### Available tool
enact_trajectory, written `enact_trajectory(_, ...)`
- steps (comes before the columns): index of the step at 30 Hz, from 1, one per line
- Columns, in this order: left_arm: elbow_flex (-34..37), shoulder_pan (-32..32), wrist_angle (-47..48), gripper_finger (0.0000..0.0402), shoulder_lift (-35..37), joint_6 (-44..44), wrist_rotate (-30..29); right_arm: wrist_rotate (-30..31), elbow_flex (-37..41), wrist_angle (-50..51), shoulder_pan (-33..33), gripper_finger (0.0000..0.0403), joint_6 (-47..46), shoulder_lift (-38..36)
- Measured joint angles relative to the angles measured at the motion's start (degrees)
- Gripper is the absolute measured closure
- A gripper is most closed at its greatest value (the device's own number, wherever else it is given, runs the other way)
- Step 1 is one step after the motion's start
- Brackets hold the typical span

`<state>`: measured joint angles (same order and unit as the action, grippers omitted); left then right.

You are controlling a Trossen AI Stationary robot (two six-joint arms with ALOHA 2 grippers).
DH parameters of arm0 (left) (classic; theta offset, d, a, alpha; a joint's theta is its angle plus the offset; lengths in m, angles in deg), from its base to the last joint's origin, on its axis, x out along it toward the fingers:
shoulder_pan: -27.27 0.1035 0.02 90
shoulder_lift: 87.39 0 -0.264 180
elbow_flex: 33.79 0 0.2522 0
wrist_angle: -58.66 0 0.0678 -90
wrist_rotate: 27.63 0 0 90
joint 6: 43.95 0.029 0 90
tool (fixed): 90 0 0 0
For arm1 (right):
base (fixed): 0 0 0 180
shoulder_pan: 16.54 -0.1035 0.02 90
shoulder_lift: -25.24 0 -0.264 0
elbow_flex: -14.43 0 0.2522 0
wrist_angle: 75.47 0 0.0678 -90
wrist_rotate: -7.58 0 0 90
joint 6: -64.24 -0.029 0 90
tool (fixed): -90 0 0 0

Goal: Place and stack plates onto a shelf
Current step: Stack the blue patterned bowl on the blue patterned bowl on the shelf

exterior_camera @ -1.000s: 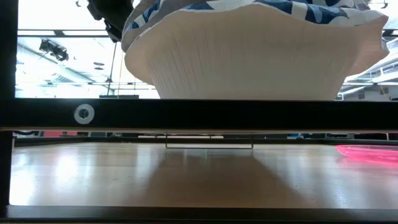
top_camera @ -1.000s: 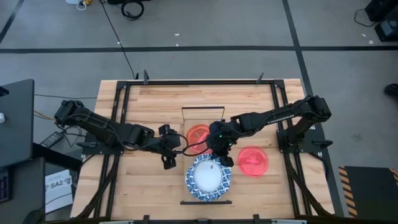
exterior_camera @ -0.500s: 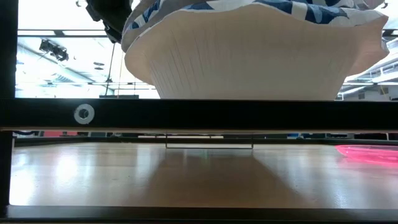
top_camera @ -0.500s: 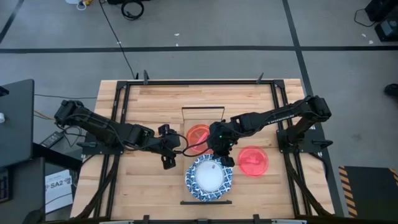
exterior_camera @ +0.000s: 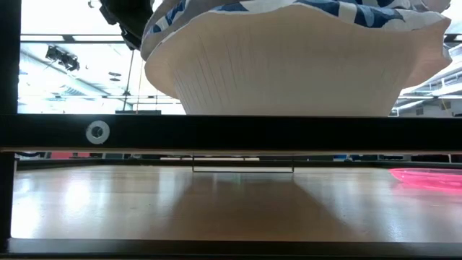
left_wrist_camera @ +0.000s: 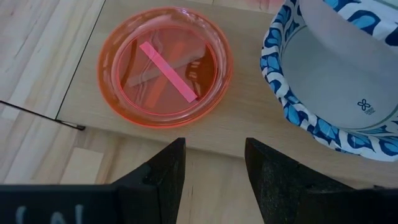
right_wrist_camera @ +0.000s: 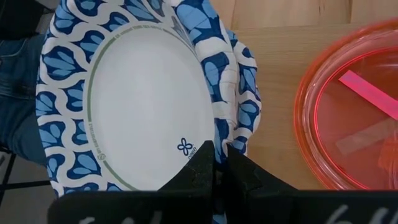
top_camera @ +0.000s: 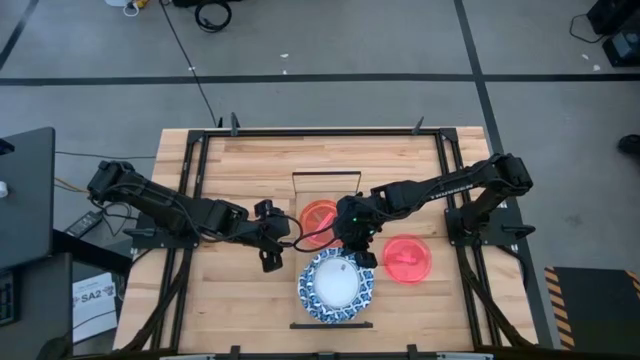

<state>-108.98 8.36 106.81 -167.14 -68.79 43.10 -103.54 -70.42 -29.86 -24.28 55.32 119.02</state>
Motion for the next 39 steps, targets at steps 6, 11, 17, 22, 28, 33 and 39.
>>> enact_trajectory(6, 0.00, 0.00, 0.00, 0.0230, 0.00, 0.02, 0.00, -0.01, 0.00, -0.01, -0.03, 0.0365, 0.13, 0.00)
enact_trajectory(11, 0.00, 0.00, 0.00, 0.0230, 0.00, 0.02, 0.01, -0.01, 0.02, -0.02, -0.05, 0.0333, 0.13, 0.00)
enact_trajectory(17, 0.00, 0.00, 0.00, 0.0230, 0.00, 0.04, 0.00, -0.01, 0.04, -0.89, -0.06, 0.0287, 0.13, 0.00)
enact_trajectory(22, 0.00, 0.00, -0.01, 0.0230, 0.00, 0.04, 0.00, -0.01, 0.04, -3.89, -0.38, 0.0259, 0.13, 0.00)
enact_trajectory(28, 0.00, 0.00, 0.00, 0.0230, 0.00, 0.04, 0.00, 2.98, 0.04, -6.50, -0.49, 0.0246, 3.15, 0.00)
enact_trajectory(33, 0.00, 0.00, -0.02, 0.0230, 0.00, 0.06, 0.00, 10.09, 0.04, -6.29, -0.49, 0.0246, 6.58, 0.00)
enact_trajectory(39, 0.00, -0.01, -0.02, 0.0230, 0.00, 0.07, 0.00, 10.94, 0.04, -7.00, -0.49, 0.0247, 8.60, 0.00)
